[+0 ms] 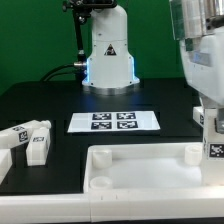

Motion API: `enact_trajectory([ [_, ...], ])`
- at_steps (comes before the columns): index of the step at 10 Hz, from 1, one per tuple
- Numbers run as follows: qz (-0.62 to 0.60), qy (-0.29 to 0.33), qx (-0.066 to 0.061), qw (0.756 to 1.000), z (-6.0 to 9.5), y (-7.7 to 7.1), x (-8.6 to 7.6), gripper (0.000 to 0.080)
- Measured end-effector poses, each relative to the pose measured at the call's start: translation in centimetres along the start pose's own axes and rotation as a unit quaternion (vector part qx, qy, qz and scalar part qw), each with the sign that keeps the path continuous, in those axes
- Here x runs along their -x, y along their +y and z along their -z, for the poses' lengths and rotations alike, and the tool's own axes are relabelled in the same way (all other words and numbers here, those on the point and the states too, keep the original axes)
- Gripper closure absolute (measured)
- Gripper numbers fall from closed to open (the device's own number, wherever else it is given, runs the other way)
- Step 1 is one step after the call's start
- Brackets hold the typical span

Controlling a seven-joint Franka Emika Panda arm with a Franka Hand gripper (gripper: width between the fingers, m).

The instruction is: Assemble desk

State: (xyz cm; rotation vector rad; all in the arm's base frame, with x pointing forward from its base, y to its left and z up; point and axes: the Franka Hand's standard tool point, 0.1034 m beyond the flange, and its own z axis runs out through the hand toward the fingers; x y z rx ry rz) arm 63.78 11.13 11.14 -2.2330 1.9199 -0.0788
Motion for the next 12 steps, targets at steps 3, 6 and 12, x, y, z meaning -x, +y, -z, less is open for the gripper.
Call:
enact_trajectory([
  [3,0.186,0.0,-0.001,0.982,-0.22,0.04,-0.11,0.0157],
  [6,0.298,0.004,0.002,0.954,-0.2,0.03,-0.25,0.015],
  [12,0.523,0.012,0.02,0.852,-0.29,-0.31,-0.32,0.0408],
])
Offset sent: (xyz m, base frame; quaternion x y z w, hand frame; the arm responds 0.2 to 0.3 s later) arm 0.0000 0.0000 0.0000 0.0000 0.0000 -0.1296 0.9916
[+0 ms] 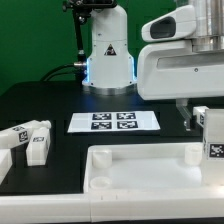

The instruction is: Assemble desk

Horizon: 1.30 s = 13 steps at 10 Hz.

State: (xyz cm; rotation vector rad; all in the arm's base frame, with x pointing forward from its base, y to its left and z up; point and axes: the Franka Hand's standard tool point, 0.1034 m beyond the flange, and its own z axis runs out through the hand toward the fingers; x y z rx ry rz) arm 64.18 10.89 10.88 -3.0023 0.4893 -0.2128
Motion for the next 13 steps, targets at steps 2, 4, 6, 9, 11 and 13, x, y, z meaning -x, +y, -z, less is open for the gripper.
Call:
enact_trajectory([
  [2,-0.071,0.001,0.001,0.997,0.0,0.2,-0.1,0.0514],
  [4,-0.162,0.001,0.003,0.987,0.0,0.4,-0.1,0.0514],
  [6,-0.3,-0.001,0.006,0.954,0.1,0.7,-0.1,0.0514],
  [9,-0.52,-0.021,-0.009,0.854,0.1,0.9,0.3,0.0512],
  [11,-0.59,-0.03,-0.012,0.807,0.1,1.1,0.2,0.0511],
  [13,-0.655,-0.033,-0.011,0.755,0.1,1.0,0.2,0.0511],
])
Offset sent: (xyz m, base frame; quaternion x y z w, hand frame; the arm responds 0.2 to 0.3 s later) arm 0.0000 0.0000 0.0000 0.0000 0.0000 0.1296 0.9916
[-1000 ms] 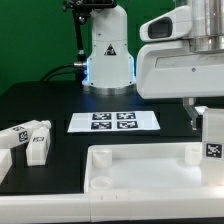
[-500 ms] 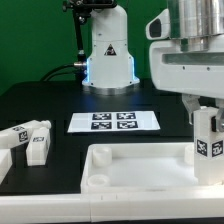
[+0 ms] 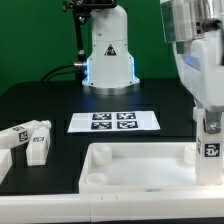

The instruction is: Assemble desk

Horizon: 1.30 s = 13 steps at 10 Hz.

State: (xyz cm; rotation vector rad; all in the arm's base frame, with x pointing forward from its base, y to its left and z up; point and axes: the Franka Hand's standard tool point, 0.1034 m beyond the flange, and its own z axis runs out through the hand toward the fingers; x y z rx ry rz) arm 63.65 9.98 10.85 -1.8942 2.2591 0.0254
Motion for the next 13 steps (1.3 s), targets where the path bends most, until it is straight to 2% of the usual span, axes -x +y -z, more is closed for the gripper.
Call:
enact_trajectory([
  [4,-0.112,-0.001,0.001,0.994,-0.1,0.1,0.2,0.0511],
  [5,-0.153,0.0,-0.003,0.988,-0.1,-0.1,-0.1,0.0511],
  [6,-0.18,0.0,-0.015,0.984,0.0,-0.5,-0.3,0.0511],
  [9,-0.161,0.0,-0.014,0.987,-0.1,-0.5,-0.2,0.0503],
  [10,-0.159,-0.001,-0.015,0.987,0.0,-0.6,0.0,0.0326],
  [11,-0.151,-0.006,-0.02,0.988,0.7,-0.6,1.1,0.0191],
  [13,-0.129,-0.021,-0.025,0.991,3.0,-0.4,2.8,0.0162],
])
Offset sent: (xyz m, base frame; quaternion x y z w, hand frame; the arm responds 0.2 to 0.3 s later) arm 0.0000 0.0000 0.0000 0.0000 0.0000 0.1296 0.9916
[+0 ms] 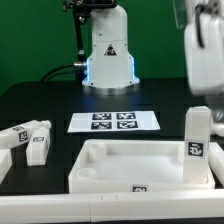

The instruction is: Assemble desk

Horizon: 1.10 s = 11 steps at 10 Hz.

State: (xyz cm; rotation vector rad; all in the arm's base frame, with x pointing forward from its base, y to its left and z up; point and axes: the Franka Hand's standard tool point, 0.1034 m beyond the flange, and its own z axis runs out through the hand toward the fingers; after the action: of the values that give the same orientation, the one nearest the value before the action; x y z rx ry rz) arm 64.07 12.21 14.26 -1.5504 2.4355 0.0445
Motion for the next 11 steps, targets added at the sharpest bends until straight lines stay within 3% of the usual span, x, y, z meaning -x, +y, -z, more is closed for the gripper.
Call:
enact_trajectory([
  [1,0.0,-0.002,0.011,1.0,0.5,0.3,0.2,0.0152],
  [5,0.023,0.0,0.011,1.0,0.2,0.4,0.0,0.0151],
  [7,0.059,-0.007,0.017,0.998,1.5,2.4,0.8,0.0151],
  [9,0.147,-0.005,0.039,0.988,1.9,4.9,1.5,0.0151],
  [11,0.217,-0.008,0.037,0.975,1.8,4.7,1.3,0.0151],
])
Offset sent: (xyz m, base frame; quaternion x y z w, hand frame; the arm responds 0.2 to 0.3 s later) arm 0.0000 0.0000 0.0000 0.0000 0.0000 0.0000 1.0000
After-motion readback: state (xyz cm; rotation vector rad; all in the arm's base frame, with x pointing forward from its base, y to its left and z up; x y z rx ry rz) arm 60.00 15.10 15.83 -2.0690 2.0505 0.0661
